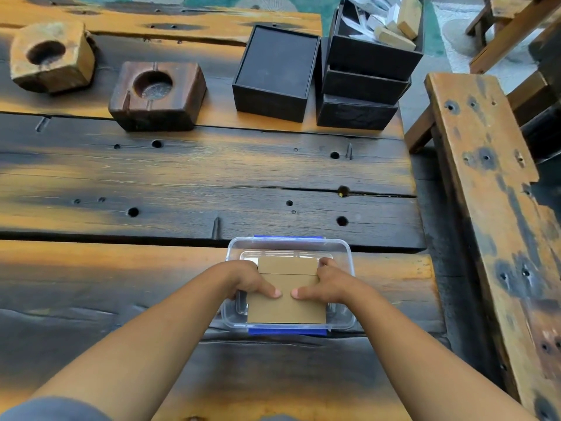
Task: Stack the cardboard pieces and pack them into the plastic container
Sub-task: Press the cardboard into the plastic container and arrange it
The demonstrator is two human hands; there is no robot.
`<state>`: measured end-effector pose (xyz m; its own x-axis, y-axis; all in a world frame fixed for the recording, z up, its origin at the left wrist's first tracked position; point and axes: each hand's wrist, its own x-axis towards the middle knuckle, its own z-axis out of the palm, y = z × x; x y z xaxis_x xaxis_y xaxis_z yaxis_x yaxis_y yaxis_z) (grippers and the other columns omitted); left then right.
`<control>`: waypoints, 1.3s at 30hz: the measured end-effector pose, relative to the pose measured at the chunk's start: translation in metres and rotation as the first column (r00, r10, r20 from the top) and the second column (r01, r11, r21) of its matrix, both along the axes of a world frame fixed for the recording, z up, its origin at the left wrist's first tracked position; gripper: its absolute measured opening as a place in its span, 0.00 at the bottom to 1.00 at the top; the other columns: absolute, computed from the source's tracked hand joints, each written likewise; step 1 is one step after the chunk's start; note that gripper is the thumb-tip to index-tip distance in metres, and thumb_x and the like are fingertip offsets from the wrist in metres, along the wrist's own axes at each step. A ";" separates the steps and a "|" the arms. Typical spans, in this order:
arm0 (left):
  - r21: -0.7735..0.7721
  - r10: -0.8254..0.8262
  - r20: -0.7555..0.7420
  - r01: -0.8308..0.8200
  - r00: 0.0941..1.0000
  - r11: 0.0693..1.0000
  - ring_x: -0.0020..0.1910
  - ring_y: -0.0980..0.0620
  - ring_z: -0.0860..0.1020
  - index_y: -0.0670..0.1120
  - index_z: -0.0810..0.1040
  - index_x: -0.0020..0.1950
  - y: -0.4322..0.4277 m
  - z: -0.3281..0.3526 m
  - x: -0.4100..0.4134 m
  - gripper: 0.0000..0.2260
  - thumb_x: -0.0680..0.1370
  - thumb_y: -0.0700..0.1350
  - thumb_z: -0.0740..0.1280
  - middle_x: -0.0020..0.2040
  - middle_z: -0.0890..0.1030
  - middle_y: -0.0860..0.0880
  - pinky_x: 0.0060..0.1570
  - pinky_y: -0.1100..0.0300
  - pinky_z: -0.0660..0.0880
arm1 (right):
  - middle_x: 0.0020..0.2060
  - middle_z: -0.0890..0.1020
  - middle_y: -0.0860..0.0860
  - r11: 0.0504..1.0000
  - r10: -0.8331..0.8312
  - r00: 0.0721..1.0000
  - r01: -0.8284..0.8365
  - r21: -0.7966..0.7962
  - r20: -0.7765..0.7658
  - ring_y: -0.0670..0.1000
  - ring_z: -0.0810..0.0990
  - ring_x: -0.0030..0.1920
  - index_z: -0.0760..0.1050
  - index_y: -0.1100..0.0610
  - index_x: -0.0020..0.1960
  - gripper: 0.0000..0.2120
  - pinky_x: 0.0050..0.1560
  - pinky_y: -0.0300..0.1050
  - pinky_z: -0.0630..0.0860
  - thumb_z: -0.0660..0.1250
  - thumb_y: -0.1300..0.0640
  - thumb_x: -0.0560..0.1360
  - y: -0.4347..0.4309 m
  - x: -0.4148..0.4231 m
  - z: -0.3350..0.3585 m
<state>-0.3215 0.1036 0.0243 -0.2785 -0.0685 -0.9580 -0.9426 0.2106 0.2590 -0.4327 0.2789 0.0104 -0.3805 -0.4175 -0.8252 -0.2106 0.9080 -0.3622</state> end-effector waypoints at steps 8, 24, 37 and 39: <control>0.041 -0.116 0.000 0.116 0.993 0.992 0.64 0.46 0.74 0.49 0.73 0.62 -0.003 0.002 0.003 0.24 0.70 0.43 0.78 0.54 0.78 0.52 0.68 0.51 0.70 | 0.75 0.56 0.44 0.996 0.092 0.994 -0.092 0.001 0.054 0.51 0.73 0.66 0.65 0.61 0.74 0.44 0.67 0.50 0.71 0.76 0.42 0.66 0.008 -0.012 0.002; -0.324 -0.170 -0.128 0.121 0.977 0.938 0.57 0.44 0.79 0.43 0.74 0.63 0.024 0.005 0.018 0.27 0.68 0.48 0.79 0.60 0.80 0.45 0.60 0.52 0.76 | 0.65 0.71 0.54 0.998 0.034 0.987 -0.040 -0.037 -0.159 0.55 0.76 0.61 0.70 0.58 0.68 0.35 0.62 0.50 0.74 0.75 0.42 0.68 0.010 0.009 0.007; -0.211 -0.103 -0.171 0.066 0.980 0.975 0.60 0.46 0.78 0.42 0.74 0.67 0.023 0.000 0.030 0.26 0.72 0.49 0.75 0.63 0.80 0.46 0.65 0.52 0.73 | 0.80 0.50 0.44 0.973 0.065 0.992 -0.088 -0.212 -0.113 0.50 0.70 0.70 0.68 0.64 0.73 0.38 0.66 0.47 0.72 0.74 0.46 0.70 0.024 0.003 0.004; -0.204 -0.138 -0.165 0.103 0.977 0.974 0.61 0.46 0.78 0.43 0.74 0.67 0.022 0.000 0.029 0.27 0.72 0.51 0.75 0.64 0.79 0.46 0.65 0.52 0.73 | 0.80 0.50 0.44 0.972 0.075 0.990 -0.100 -0.215 -0.122 0.50 0.71 0.70 0.71 0.64 0.71 0.35 0.63 0.44 0.72 0.73 0.45 0.70 0.025 0.002 0.004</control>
<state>-0.2923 0.1256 0.0243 -0.4601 -0.2025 -0.8645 -0.8500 0.3819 0.3629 -0.4310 0.3036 0.0143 -0.4194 -0.6196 -0.6635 -0.3367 0.7849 -0.5201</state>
